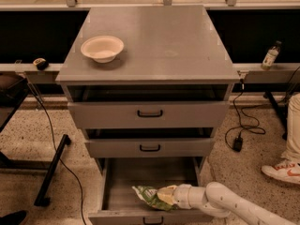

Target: Place green jalapeno chip bag into bottom drawer

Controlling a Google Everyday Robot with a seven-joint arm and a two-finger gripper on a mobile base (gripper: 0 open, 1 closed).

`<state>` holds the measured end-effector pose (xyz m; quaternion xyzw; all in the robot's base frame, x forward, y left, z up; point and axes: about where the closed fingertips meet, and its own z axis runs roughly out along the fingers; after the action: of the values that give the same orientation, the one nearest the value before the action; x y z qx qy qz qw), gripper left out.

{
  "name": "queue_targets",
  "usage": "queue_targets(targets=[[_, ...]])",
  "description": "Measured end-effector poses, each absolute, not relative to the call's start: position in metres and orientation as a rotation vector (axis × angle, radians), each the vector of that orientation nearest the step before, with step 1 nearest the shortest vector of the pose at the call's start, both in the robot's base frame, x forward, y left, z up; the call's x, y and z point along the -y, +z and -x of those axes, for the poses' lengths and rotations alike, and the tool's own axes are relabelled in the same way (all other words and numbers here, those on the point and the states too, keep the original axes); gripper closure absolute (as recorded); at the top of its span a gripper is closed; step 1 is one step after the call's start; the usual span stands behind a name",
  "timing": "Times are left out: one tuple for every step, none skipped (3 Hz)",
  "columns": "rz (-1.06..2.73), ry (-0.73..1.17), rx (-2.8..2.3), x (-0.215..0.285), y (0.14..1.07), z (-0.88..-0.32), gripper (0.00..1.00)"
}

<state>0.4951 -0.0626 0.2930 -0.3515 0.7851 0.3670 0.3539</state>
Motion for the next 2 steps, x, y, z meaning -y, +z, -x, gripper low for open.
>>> queue_targets(targets=[[0.878,0.961,-2.015,0.056,0.285,-0.504,0.58],[0.863,0.967,-1.998,0.047,0.282,-0.514,0.35]])
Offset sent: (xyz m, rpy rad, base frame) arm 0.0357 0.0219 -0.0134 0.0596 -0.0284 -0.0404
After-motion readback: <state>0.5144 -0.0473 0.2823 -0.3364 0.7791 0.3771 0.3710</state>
